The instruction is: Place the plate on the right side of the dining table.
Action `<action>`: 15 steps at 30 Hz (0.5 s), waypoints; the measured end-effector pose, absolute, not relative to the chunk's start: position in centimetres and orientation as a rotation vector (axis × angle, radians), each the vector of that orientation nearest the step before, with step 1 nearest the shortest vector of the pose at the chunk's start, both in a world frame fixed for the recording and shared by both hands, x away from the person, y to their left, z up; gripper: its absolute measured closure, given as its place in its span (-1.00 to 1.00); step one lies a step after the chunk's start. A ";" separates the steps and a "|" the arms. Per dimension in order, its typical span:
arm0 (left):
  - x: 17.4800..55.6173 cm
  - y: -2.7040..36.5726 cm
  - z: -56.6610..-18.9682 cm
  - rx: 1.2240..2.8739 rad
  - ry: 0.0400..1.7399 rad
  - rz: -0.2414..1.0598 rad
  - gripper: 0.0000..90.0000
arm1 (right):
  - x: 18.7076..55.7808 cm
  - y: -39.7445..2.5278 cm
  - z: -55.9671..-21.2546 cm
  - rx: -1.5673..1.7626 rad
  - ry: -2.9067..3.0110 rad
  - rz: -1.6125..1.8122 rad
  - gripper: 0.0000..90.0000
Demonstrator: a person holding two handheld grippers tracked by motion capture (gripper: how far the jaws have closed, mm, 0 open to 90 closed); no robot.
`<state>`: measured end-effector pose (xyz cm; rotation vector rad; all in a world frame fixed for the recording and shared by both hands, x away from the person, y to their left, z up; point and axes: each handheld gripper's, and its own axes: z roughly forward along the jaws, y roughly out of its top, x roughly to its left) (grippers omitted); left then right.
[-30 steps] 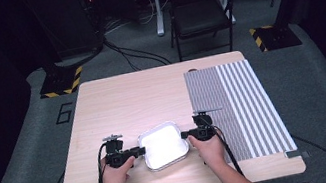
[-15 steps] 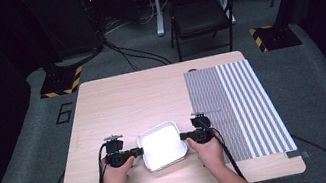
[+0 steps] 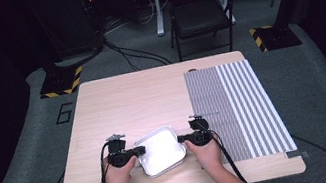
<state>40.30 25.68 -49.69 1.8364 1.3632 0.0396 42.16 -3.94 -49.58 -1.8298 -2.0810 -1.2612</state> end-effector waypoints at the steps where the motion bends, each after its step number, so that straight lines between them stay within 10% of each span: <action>1: 40.3 25.8 -49.6 1.829 1.363 0.042 0.71 | 42.2 -4.1 -49.6 -1.829 -2.081 -1.266 0.97; 15: 39.5 27.0 -49.5 1.829 1.422 0.071 0.48 | 42.3 -4.5 -49.6 -1.851 -2.043 -1.289 0.97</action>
